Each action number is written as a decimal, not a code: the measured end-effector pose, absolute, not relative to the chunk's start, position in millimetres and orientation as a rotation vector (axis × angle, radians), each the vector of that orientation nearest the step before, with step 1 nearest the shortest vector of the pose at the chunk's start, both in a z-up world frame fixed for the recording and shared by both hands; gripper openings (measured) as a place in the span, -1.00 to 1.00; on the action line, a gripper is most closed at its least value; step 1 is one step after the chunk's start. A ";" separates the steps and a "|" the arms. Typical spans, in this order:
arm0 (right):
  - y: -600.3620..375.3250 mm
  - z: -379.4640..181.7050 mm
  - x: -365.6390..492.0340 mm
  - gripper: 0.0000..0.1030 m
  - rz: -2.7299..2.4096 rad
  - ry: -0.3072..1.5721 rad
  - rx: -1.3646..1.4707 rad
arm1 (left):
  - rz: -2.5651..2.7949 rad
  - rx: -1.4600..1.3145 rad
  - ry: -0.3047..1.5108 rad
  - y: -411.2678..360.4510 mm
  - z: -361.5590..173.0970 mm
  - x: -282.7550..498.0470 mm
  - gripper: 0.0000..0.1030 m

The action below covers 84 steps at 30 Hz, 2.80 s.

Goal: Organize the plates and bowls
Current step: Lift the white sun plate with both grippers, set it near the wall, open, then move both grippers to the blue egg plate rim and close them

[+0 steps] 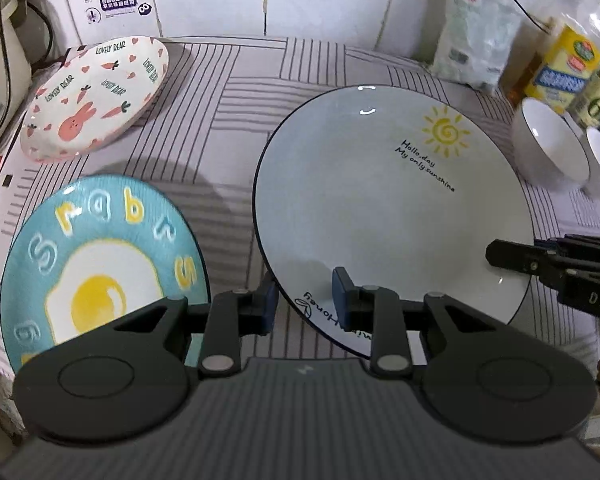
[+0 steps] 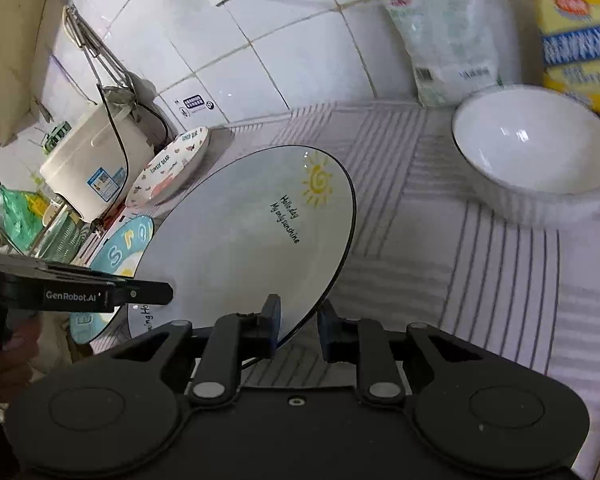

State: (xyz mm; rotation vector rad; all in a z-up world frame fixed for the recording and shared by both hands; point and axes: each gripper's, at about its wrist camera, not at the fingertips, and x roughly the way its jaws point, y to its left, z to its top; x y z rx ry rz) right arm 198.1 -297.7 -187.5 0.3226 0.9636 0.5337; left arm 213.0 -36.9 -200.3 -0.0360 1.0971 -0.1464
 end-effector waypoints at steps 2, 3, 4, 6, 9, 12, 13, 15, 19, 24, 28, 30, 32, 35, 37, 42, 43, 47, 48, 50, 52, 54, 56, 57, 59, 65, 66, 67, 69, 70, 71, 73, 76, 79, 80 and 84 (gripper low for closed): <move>-294.4 -184.5 208.3 -0.51 0.541 0.952 0.301 | -0.150 -0.066 1.106 -30.6 -203.7 230.3 -0.48; -292.6 -183.1 213.2 -0.50 0.548 0.947 0.282 | -0.152 -0.069 1.104 -29.7 -205.7 236.8 -0.48; -289.9 -181.8 218.0 -0.49 0.551 0.941 0.262 | -0.152 -0.068 1.097 -29.6 -206.9 243.1 -0.48; -287.3 -182.8 229.0 -0.49 0.540 0.935 0.258 | -0.158 -0.048 1.085 -32.7 -207.7 257.5 -0.48; -287.8 -185.1 246.1 -0.49 0.509 0.927 0.274 | -0.163 -0.036 1.071 -36.3 -205.2 277.1 -0.48; -287.8 -183.4 260.1 -0.47 0.479 0.918 0.280 | -0.172 -0.020 1.056 -37.3 -204.2 295.0 -0.48; -285.2 -182.5 263.7 -0.45 0.479 0.916 0.261 | -0.178 -0.014 1.053 -37.0 -205.3 300.8 -0.48; -279.9 -183.0 268.5 -0.44 0.472 0.910 0.220 | -0.191 0.002 1.054 -38.2 -209.4 311.2 -0.48; -275.2 -193.9 280.0 -0.44 0.413 0.931 0.231 | -0.200 0.028 1.074 -44.4 -222.2 326.3 -0.48; -268.8 -199.2 286.8 -0.43 0.345 0.944 0.214 | -0.209 0.011 1.087 -44.9 -224.2 336.0 -0.48; -264.9 -194.5 290.9 -0.41 0.310 0.946 0.183 | -0.197 0.025 1.098 -50.9 -222.0 340.4 -0.48; -262.4 -194.3 292.1 -0.38 0.290 0.954 0.163 | -0.180 0.047 1.111 -56.3 -222.1 341.1 -0.47; -258.7 -197.2 292.2 -0.34 0.272 0.974 0.128 | -0.154 0.040 1.126 -59.3 -219.5 342.1 -0.47; -253.8 -191.5 287.1 -0.28 0.268 0.967 0.072 | -0.121 -0.053 1.169 -53.4 -210.1 342.1 -0.47; -255.0 -182.5 283.3 -0.27 0.265 0.971 0.060 | -0.110 -0.056 1.156 -54.1 -199.2 334.4 -0.46; -263.4 -156.2 264.9 -0.07 0.269 0.924 0.114 | -0.114 0.038 1.114 -64.0 -172.1 305.3 -0.42; -262.1 -151.3 260.1 -0.01 0.270 0.911 0.115 | -0.118 0.061 1.106 -65.6 -167.2 296.9 -0.42; -256.7 -134.2 239.8 0.12 0.270 0.865 0.149 | -0.127 0.121 1.078 -68.8 -148.9 268.1 -0.32; -254.6 -129.9 234.2 0.14 0.272 0.853 0.153 | -0.131 0.129 1.073 -68.1 -144.0 260.6 -0.26; -248.6 -121.3 222.5 0.21 0.274 0.833 0.150 | -0.135 0.135 1.068 -65.2 -136.0 247.6 -0.21; -243.3 -113.3 212.7 0.22 0.284 0.819 0.142 | -0.136 0.136 1.065 -60.5 -127.5 233.9 -0.21; -236.5 -104.0 201.1 0.24 0.288 0.801 0.137 | -0.135 0.132 1.063 -55.0 -119.7 221.2 -0.20; -231.3 -95.9 191.2 0.27 0.295 0.792 0.140 | -0.128 0.127 1.062 -47.6 -112.5 209.7 -0.11; -228.9 -92.0 186.2 0.27 0.299 0.787 0.139 | -0.124 0.122 1.060 -43.8 -109.4 204.8 -0.06; -223.5 -83.9 174.9 0.29 0.304 0.774 0.133 | -0.118 0.112 1.055 -35.5 -103.7 194.8 -0.02; -209.6 -66.8 143.9 0.44 0.302 0.725 0.138 | -0.111 0.075 1.046 -11.9 -94.7 168.3 0.16; -206.6 -66.0 140.2 0.44 0.301 0.723 0.137 | -0.112 0.076 1.044 -8.4 -94.0 163.9 0.20; -203.8 -65.5 136.7 0.44 0.300 0.723 0.137 | -0.111 0.079 1.042 -4.9 -93.5 160.0 0.22; -197.3 -64.5 129.2 0.44 0.300 0.723 0.139 | -0.110 0.082 1.041 1.8 -92.8 153.6 0.23; -194.1 -64.4 126.1 0.44 0.301 0.722 0.139 | -0.112 0.083 1.041 5.6 -92.5 150.6 0.23; -190.6 -64.4 123.0 0.45 0.303 0.723 0.139 | -0.113 0.082 1.040 8.7 -92.5 148.0 0.24; -182.4 -64.3 116.9 0.45 0.304 0.726 0.133 | -0.113 0.080 1.041 17.0 -93.1 142.2 0.26; -169.9 -64.1 108.5 0.45 0.308 0.727 0.129 | -0.114 0.077 1.044 29.7 -94.4 135.6 0.30; -157.0 -63.1 100.5 0.48 0.314 0.722 0.128 | -0.100 0.091 1.035 42.0 -96.2 129.2 0.30; -152.2 -63.1 97.7 0.56 0.315 0.719 0.129 | -0.090 0.106 1.028 45.2 -97.3 126.5 0.30; -136.5 -65.9 88.8 0.73 0.316 0.700 0.140 | -0.090 0.134 1.015 63.7 -103.4 122.5 0.32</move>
